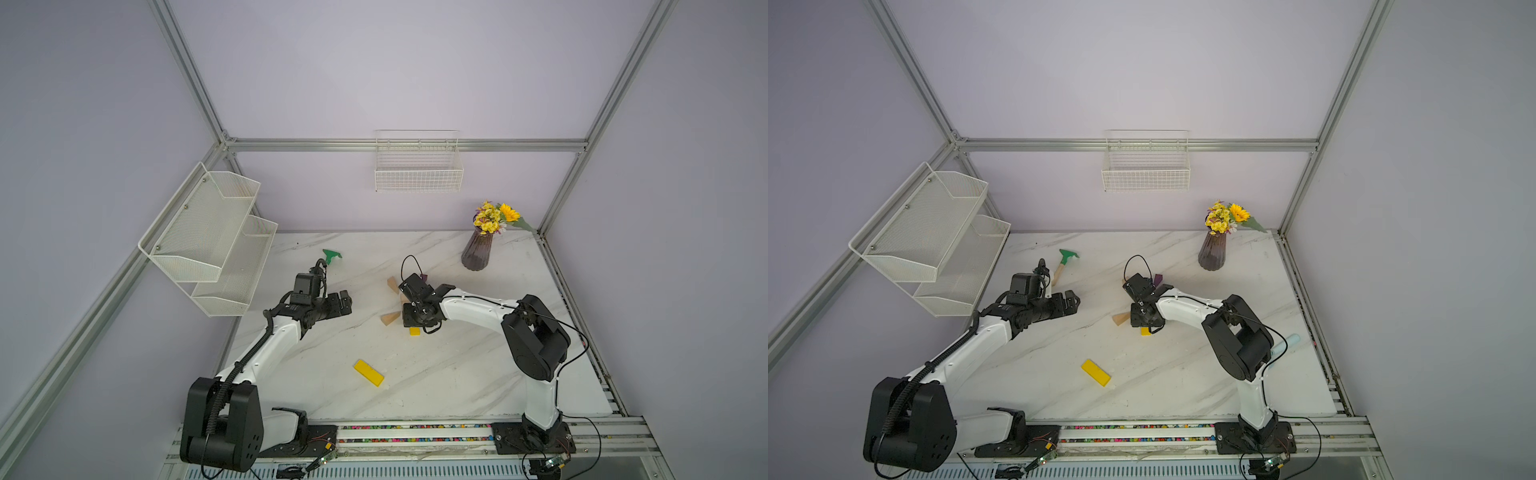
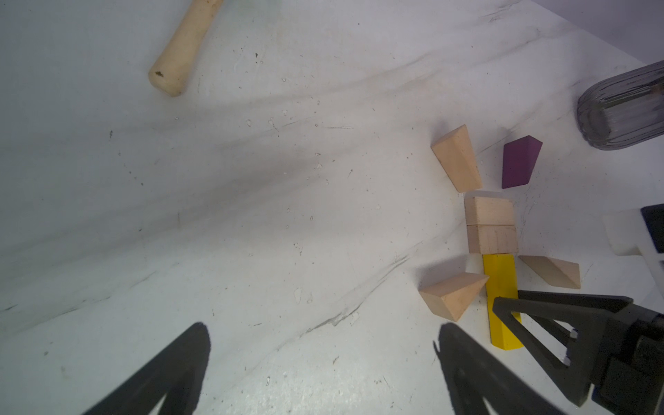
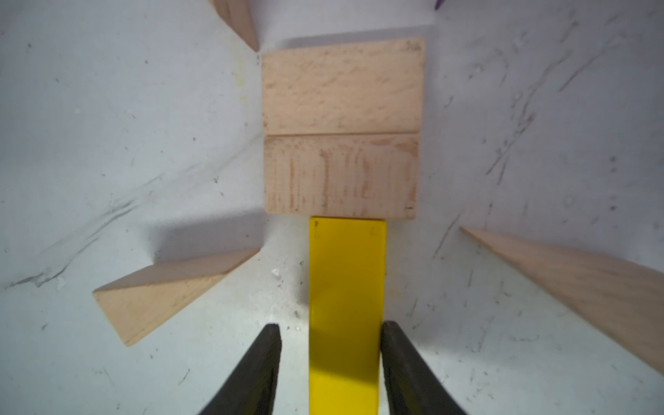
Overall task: Assemble a small pinwheel with building blocks
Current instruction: Assemble the building block at the center of the board, then pick up the building block from the center of the board.
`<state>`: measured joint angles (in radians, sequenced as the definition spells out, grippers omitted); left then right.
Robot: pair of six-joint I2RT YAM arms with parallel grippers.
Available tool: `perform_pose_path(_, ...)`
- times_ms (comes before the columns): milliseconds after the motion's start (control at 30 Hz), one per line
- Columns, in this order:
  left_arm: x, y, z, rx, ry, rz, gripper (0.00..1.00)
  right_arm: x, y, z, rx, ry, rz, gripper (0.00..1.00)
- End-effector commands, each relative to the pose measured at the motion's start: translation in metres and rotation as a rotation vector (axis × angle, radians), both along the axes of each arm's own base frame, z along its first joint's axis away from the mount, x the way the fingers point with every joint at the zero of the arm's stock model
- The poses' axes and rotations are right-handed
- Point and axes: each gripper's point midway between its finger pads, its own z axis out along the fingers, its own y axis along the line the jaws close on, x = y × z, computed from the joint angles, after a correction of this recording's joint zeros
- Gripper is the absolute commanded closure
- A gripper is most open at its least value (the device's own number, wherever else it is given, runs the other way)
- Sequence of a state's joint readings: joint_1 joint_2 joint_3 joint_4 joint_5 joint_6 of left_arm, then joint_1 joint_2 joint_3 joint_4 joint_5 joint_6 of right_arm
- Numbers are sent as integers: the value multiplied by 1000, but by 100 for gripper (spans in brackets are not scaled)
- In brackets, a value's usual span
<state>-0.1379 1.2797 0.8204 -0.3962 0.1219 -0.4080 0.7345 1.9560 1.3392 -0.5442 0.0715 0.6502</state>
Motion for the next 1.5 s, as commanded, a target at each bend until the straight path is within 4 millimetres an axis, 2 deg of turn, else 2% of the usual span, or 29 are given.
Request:
perform_pose_path(0,6,0,13,-12,-55,2,0,9,4,14,26,-35,-11,51)
perform_pose_path(133,6,0,13,-12,-53,0,0,8,4,11,24,-28,-10,51)
perform_pose_path(367,6,0,14,-10,-55,3,0,9,2,19,26,-42,-23,50)
perform_pose_path(533,5,2,19,-5,-66,9,0,12,6,55,38,-118,13,50)
perform_pose_path(633,3,7,24,-2,-71,35,0,2,14,74,26,-166,86,48)
perform_pose_path(767,0,22,32,-32,-80,112,0,-28,42,83,16,-192,245,48)
perform_pose_path(933,-9,46,28,-69,-55,213,0,-80,97,72,4,-185,474,47)
perform_pose_path(1067,-19,63,24,-114,-34,292,0,-113,129,48,-23,-142,601,47)
perform_pose_path(1267,-29,77,20,-152,-24,355,0,-142,151,18,-67,-104,721,47)
perform_pose_path(1467,-33,77,13,-168,-13,357,0,-155,153,3,-88,-74,758,47)
